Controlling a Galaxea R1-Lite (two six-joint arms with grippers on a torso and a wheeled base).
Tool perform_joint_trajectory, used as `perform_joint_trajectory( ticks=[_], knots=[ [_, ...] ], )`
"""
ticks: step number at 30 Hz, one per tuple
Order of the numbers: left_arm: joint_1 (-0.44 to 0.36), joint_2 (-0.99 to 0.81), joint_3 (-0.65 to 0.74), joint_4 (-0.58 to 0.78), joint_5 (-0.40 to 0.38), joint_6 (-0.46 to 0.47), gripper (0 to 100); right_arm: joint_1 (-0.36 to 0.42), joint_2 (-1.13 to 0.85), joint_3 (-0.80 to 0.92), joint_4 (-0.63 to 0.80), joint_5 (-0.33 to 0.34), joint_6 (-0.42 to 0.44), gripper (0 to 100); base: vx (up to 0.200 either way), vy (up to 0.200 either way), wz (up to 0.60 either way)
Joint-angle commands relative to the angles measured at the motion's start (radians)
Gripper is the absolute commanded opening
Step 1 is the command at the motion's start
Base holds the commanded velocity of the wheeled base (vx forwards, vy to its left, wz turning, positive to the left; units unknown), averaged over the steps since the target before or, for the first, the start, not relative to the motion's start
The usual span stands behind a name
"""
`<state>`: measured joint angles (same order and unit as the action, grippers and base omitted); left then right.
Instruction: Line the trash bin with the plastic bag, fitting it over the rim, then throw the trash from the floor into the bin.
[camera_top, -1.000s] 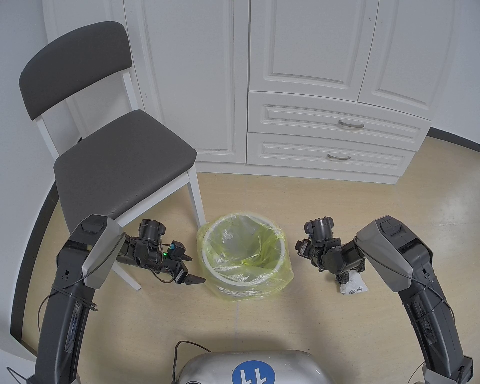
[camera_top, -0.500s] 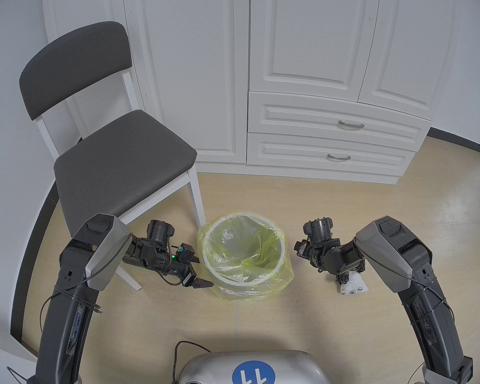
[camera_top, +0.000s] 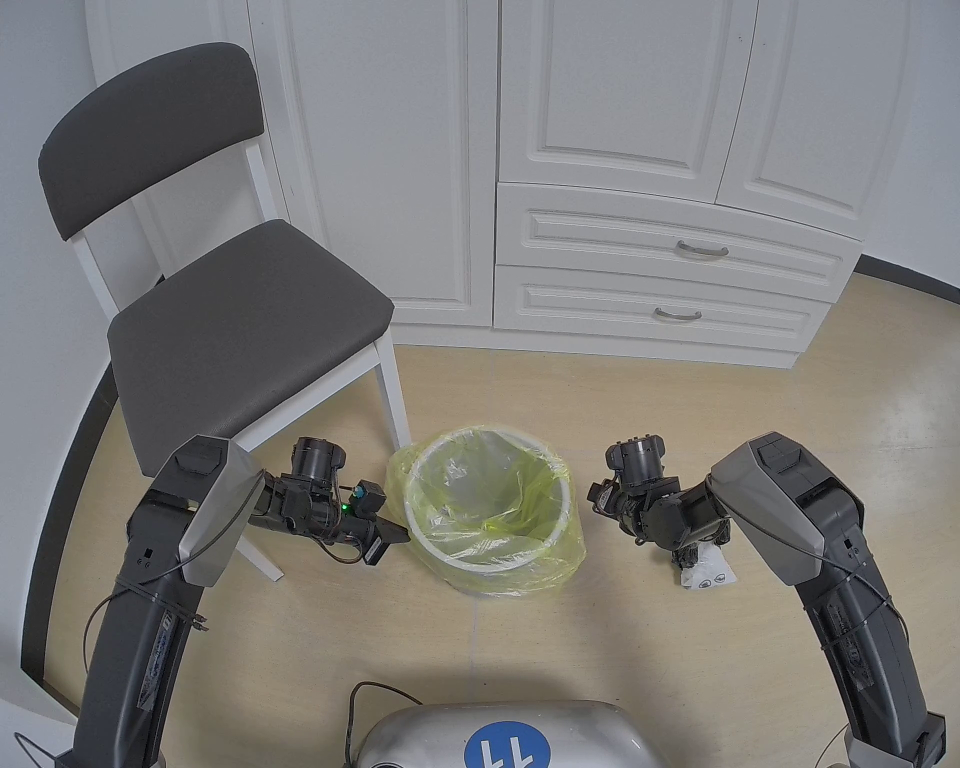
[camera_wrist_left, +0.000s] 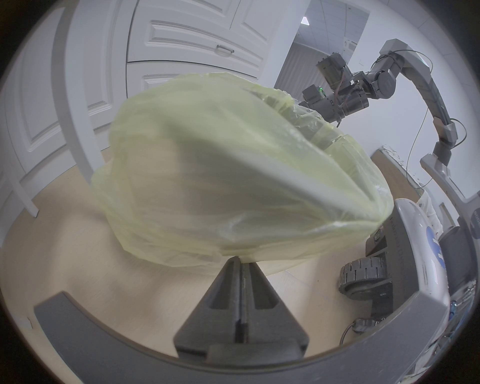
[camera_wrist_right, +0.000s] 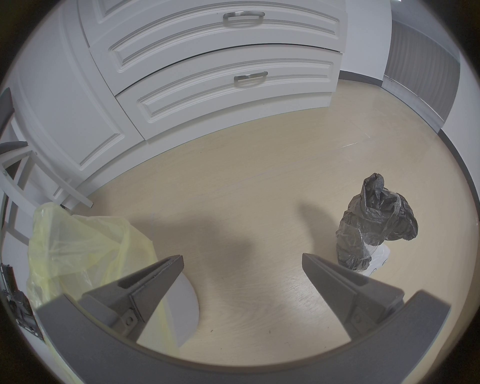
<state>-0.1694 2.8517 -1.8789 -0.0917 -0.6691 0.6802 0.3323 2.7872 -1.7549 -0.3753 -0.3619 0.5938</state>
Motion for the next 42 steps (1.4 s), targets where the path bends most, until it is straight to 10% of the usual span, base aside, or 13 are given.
perform_joint_trajectory(
  ticks=[1, 42],
  knots=[
    [0.008, 0.032, -0.025, 0.000, 0.000, -0.005, 0, 0.001, 0.002, 0.000, -0.001, 0.000, 0.001, 100, 0.000, 0.000, 0.00],
    [0.011, 0.133, -0.121, 0.087, 0.092, -0.091, 0, 0.007, 0.006, 0.000, 0.001, 0.000, -0.002, 100, 0.000, 0.000, 0.00]
  ],
)
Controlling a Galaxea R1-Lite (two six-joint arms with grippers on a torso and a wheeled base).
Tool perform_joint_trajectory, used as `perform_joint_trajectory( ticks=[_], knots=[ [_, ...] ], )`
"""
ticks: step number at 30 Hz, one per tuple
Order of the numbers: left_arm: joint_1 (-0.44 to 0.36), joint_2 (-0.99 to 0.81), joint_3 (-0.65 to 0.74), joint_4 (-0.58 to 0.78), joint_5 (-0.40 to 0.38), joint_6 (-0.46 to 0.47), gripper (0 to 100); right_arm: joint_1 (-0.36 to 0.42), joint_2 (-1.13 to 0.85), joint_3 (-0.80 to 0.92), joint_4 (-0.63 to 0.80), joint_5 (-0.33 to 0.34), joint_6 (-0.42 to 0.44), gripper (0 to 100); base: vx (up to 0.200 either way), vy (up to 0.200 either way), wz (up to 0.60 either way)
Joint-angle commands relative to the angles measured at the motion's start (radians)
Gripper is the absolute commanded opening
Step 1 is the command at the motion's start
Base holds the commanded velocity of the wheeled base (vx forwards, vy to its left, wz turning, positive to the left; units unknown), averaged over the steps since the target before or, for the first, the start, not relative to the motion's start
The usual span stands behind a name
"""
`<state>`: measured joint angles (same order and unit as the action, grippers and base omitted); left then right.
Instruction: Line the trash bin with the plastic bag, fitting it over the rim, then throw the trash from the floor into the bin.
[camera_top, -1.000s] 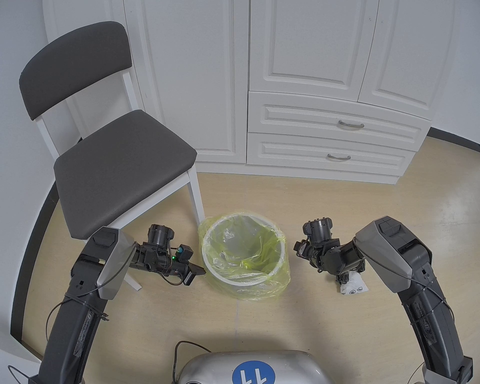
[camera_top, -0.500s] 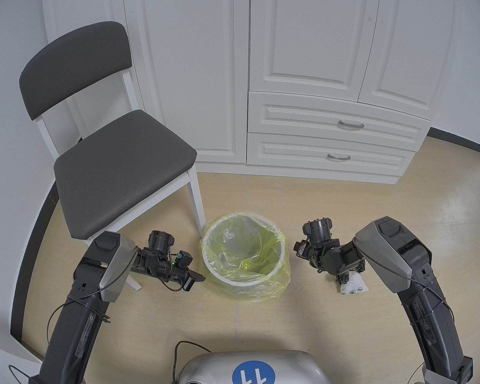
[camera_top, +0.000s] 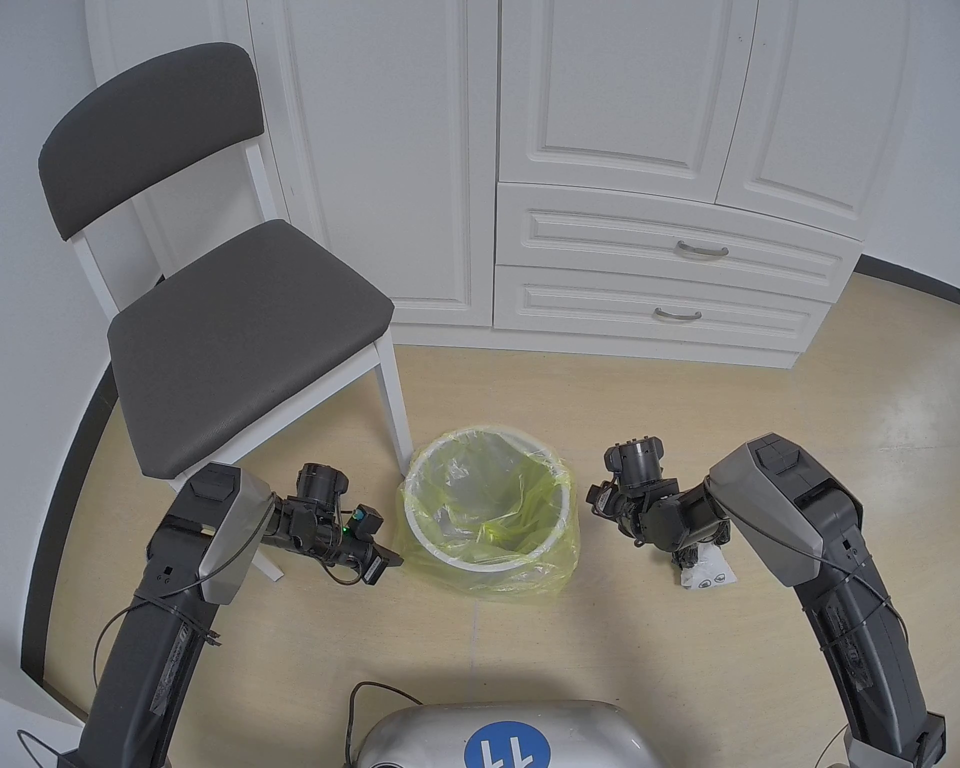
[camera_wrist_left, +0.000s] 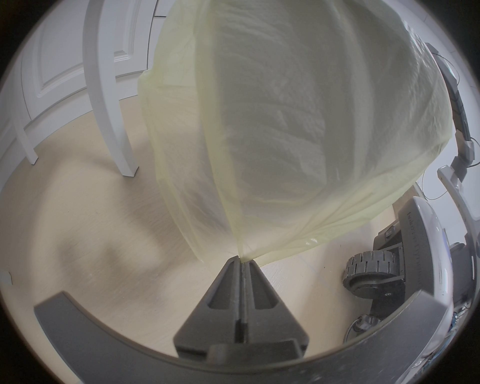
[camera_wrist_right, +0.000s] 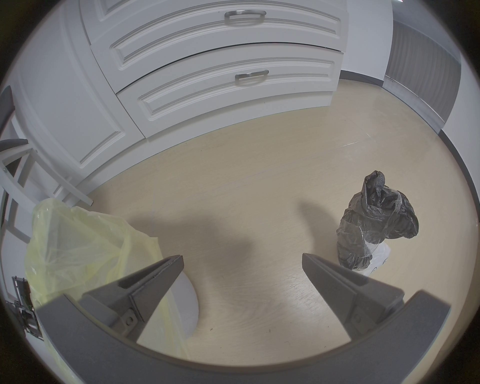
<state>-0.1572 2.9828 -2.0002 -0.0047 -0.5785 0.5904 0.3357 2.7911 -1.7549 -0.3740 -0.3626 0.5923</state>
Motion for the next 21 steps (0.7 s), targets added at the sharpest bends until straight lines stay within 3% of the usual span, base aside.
perform_joint_trajectory(
  ticks=[1, 5, 6, 16, 18, 21],
  knots=[
    [-0.001, 0.002, 0.000, 0.002, 0.003, 0.000, 0, 0.003, 0.002, 0.000, 0.000, 0.001, 0.000, 100, 0.000, 0.000, 0.00],
    [-0.001, 0.002, 0.000, 0.000, 0.003, 0.003, 0, 0.006, 0.002, 0.002, 0.000, 0.001, 0.000, 100, 0.000, 0.000, 0.00],
    [-0.001, 0.002, 0.000, -0.003, 0.002, 0.008, 100, 0.008, 0.002, 0.005, 0.000, -0.001, 0.000, 100, 0.000, 0.000, 0.00],
    [0.022, -0.050, 0.014, -0.038, -0.004, 0.068, 100, -0.001, -0.022, 0.035, 0.001, -0.003, -0.014, 100, 0.000, 0.000, 0.00],
    [0.024, -0.088, 0.058, -0.038, -0.004, 0.074, 100, -0.006, -0.031, 0.045, 0.001, -0.006, -0.022, 100, 0.000, 0.000, 0.00],
    [0.024, -0.215, 0.232, -0.043, -0.001, 0.088, 100, -0.020, -0.061, 0.052, 0.001, -0.009, -0.031, 100, 0.000, 0.000, 0.00]
  ],
)
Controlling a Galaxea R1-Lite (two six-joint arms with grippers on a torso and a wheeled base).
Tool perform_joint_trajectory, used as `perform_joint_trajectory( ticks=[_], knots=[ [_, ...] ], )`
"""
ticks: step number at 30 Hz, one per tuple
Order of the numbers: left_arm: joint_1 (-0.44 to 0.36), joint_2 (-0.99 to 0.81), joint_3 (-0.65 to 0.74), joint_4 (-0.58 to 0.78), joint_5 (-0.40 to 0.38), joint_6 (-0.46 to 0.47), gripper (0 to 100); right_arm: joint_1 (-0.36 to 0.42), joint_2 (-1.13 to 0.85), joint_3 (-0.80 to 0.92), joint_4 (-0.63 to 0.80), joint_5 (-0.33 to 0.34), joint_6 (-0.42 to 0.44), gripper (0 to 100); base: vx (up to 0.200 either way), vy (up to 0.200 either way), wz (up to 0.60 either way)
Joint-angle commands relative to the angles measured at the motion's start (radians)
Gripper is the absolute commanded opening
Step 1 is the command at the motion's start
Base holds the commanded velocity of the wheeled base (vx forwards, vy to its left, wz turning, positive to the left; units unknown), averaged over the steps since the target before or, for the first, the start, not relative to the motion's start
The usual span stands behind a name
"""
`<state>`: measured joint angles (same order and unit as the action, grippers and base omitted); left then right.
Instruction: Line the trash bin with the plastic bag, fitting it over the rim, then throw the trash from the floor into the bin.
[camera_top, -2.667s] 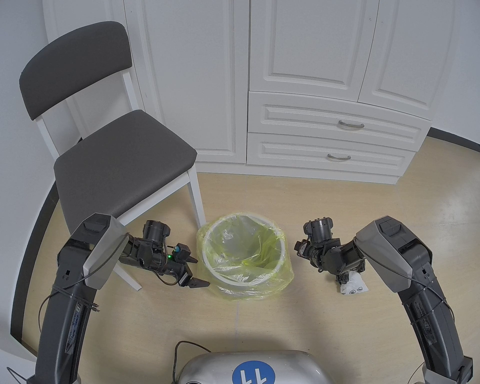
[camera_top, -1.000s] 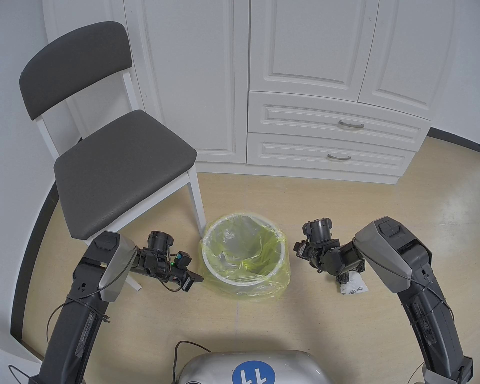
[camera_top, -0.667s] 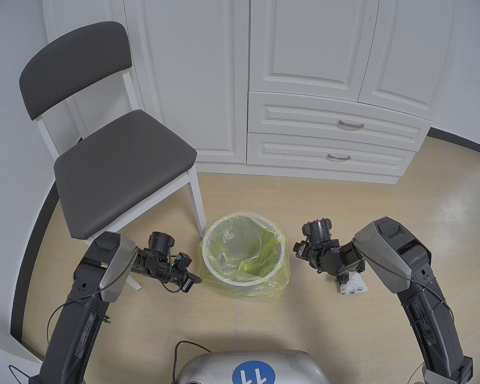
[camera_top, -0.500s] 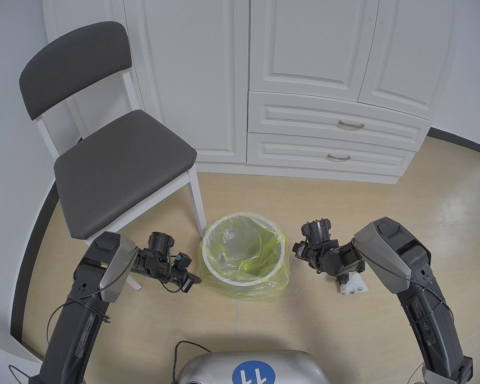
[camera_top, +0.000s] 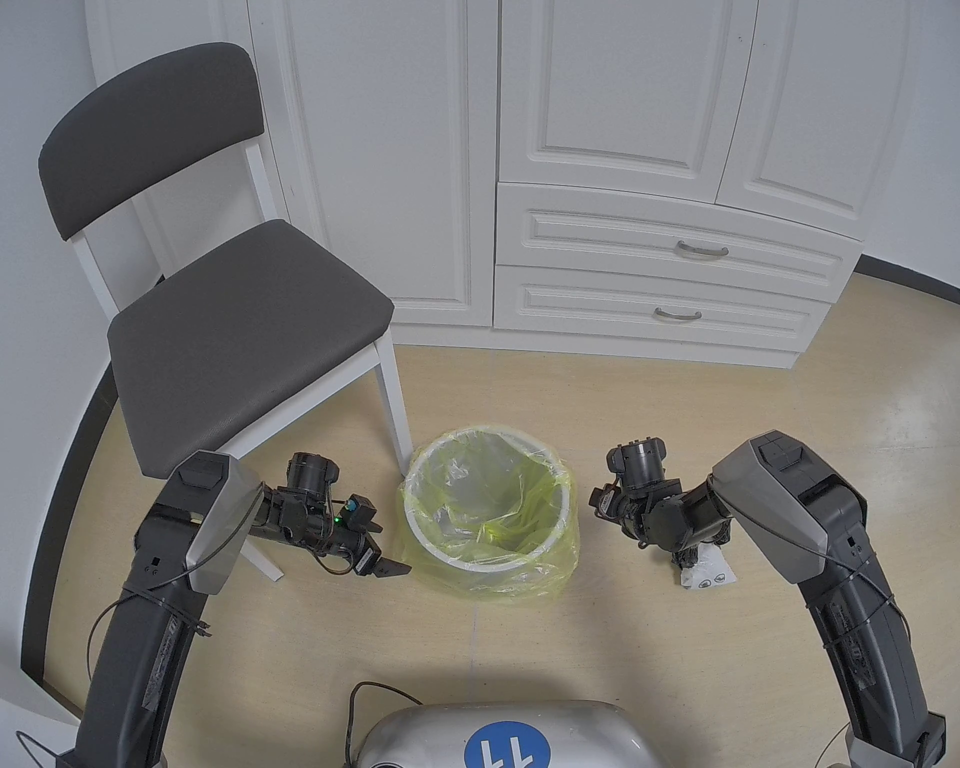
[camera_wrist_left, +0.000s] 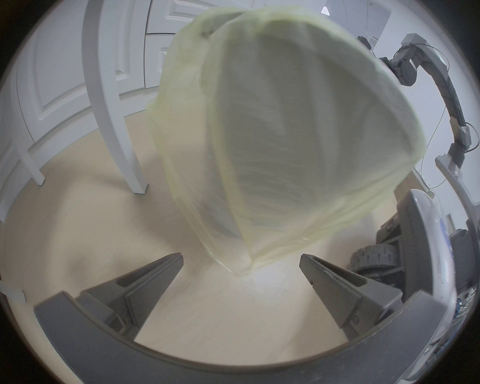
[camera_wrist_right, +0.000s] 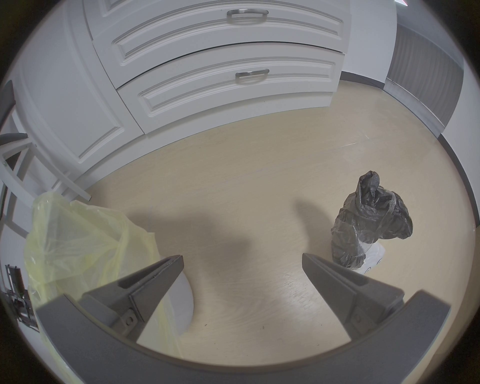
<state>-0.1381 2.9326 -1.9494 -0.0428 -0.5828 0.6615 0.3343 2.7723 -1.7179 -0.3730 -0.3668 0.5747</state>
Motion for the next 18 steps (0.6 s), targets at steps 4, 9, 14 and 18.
perform_joint_trajectory(
  ticks=[4, 9, 14, 18],
  knots=[
    [0.006, -0.217, 0.274, -0.103, 0.067, 0.029, 100, -0.040, -0.069, 0.015, 0.000, -0.004, -0.026, 100, 0.000, 0.000, 0.00],
    [0.002, -0.227, 0.310, -0.147, 0.201, 0.032, 100, -0.072, -0.083, 0.007, -0.001, -0.004, -0.038, 100, 0.000, 0.000, 0.00],
    [-0.003, -0.290, 0.394, -0.151, 0.224, 0.035, 100, -0.095, -0.074, -0.029, -0.012, -0.003, -0.059, 100, 0.000, 0.000, 0.00],
    [0.000, -0.354, 0.529, -0.212, 0.285, 0.040, 100, -0.083, -0.065, -0.039, -0.040, 0.005, -0.047, 100, 0.000, 0.000, 0.00]
  ],
)
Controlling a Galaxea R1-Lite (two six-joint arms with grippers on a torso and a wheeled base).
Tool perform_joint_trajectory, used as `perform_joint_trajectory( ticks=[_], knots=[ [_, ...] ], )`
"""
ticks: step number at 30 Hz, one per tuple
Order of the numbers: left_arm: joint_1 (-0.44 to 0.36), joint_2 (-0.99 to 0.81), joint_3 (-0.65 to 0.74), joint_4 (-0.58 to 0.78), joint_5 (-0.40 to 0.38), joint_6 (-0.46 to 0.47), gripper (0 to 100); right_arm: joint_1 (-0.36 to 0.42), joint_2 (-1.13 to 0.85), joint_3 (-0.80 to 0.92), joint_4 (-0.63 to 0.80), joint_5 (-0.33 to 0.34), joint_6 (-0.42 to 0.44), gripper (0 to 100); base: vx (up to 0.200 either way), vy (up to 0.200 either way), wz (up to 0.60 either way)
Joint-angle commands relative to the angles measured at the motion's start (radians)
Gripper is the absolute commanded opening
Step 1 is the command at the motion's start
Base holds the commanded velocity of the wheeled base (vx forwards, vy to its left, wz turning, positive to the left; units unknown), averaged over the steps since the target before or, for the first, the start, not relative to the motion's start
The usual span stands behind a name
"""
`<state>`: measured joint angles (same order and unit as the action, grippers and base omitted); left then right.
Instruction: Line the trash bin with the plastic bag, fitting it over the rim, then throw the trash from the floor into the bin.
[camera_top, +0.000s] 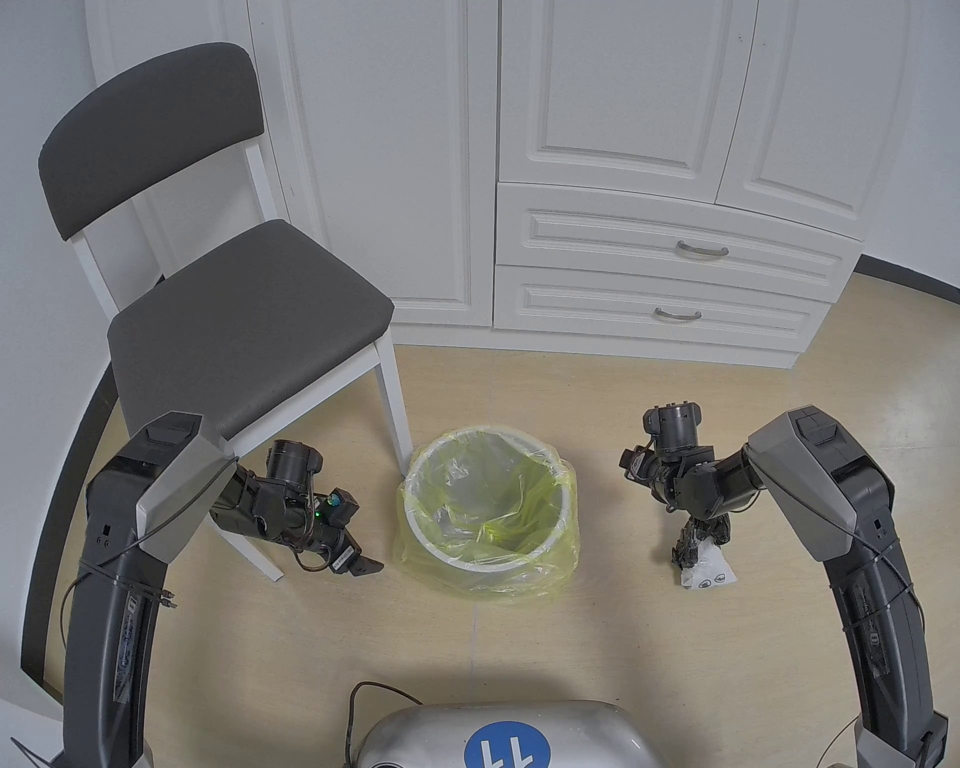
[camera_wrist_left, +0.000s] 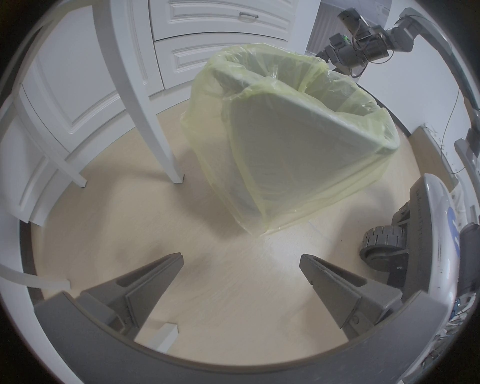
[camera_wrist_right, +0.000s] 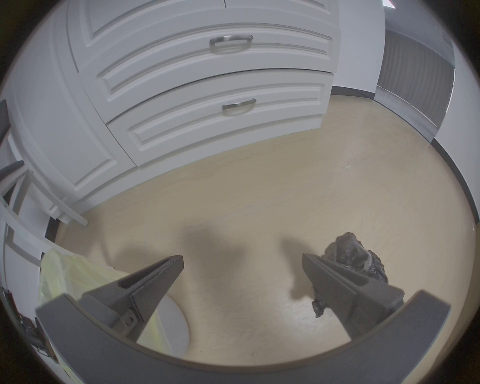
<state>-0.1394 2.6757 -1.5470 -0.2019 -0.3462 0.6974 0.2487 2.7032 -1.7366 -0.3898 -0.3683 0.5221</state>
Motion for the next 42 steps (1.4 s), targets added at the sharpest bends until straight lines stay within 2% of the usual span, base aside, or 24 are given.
perform_joint_trajectory(
  ticks=[1, 3, 5, 6, 9, 12, 16, 21, 23, 27, 34, 42],
  knots=[
    [0.004, -0.108, 0.163, -0.097, 0.061, 0.002, 100, 0.006, 0.006, -0.021, -0.026, 0.011, 0.007, 100, 0.000, 0.000, 0.00],
    [0.011, -0.120, 0.229, -0.188, 0.072, -0.001, 100, 0.021, 0.009, -0.027, -0.027, 0.037, 0.009, 100, 0.000, 0.000, 0.00],
    [0.011, -0.120, 0.229, -0.188, 0.072, -0.001, 100, 0.021, 0.009, -0.027, -0.027, 0.037, 0.009, 100, 0.000, 0.000, 0.00],
    [0.021, -0.149, 0.344, -0.338, 0.073, -0.006, 100, 0.050, 0.026, -0.070, -0.009, 0.085, 0.018, 100, 0.000, 0.000, 0.00],
    [0.021, -0.175, 0.407, -0.407, 0.072, -0.012, 100, 0.067, 0.070, -0.136, 0.015, 0.100, 0.016, 100, 0.000, 0.000, 0.00],
    [0.021, -0.212, 0.438, -0.413, 0.070, -0.013, 100, 0.076, 0.113, -0.204, 0.062, 0.150, 0.018, 100, 0.000, 0.000, 0.00],
    [0.017, -0.251, 0.472, -0.415, 0.065, -0.012, 100, 0.078, 0.129, -0.239, 0.097, 0.173, 0.019, 100, 0.000, 0.000, 0.00],
    [0.011, -0.303, 0.501, -0.415, 0.064, -0.016, 100, 0.076, 0.125, -0.230, 0.143, 0.287, -0.022, 100, 0.000, 0.000, 0.00],
    [0.011, -0.315, 0.509, -0.415, 0.064, -0.018, 100, 0.076, 0.121, -0.228, 0.187, 0.292, -0.057, 100, 0.000, 0.000, 0.00],
    [0.011, -0.346, 0.536, -0.429, 0.062, -0.019, 100, 0.075, 0.102, -0.201, 0.230, 0.296, -0.071, 100, 0.000, 0.000, 0.00],
    [0.007, -0.359, 0.591, -0.528, 0.062, -0.027, 100, 0.060, 0.040, -0.081, 0.261, 0.318, -0.128, 100, 0.000, 0.000, 0.00],
    [-0.036, -0.387, 0.679, -0.660, 0.047, -0.118, 100, 0.035, -0.026, -0.001, 0.249, 0.318, -0.129, 100, 0.000, 0.000, 0.00]
  ],
)
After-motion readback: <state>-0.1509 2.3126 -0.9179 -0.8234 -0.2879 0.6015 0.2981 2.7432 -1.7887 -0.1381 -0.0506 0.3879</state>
